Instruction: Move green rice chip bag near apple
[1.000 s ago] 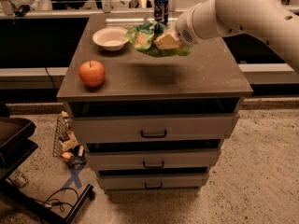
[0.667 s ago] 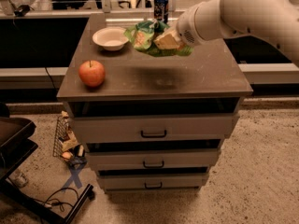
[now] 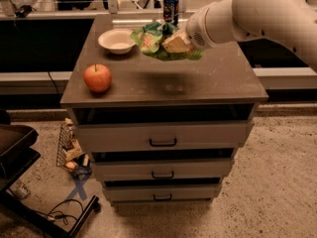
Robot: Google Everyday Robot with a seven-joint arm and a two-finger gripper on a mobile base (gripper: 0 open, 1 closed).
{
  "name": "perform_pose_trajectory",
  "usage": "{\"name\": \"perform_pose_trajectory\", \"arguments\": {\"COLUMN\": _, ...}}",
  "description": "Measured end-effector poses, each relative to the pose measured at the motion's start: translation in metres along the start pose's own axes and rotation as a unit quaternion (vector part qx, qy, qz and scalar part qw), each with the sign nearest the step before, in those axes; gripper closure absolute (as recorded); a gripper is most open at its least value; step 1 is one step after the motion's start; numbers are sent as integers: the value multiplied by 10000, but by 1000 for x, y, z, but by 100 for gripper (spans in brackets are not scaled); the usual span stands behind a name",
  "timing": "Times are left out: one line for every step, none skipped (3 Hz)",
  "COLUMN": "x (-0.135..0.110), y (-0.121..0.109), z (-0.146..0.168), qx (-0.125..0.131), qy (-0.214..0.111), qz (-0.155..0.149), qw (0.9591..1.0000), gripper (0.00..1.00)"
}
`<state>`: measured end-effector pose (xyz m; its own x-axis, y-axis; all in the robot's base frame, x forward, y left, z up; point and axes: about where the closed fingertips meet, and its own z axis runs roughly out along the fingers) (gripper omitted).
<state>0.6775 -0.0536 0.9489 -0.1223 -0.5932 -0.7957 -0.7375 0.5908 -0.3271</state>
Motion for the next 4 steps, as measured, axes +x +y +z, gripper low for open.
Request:
{"name": "perform_pose_trajectory", "arguments": {"x": -1, "y": 1, "z": 1, "qx": -11, "qy": -1, "qz": -6, "qw": 10000, "gripper": 39}}
{"name": "perform_pose_trajectory", "arguments": {"x": -1, "y": 3, "z": 2, "qx": -23, "qy": -3, "qz": -13, "qw": 10000, "gripper": 17}}
{"name": "perform_pose_trajectory", "arguments": {"x": -2, "y": 4, "z": 3, "qx": -36, "qy": -4, "qz": -20, "qw": 10000, "gripper": 0}}
{"name": "perform_pose_trajectory", "arguments": {"x": -2, "y": 4, "z": 3, "qx": -36, "qy": -4, "qz": -21, "qw": 10000, "gripper": 0}}
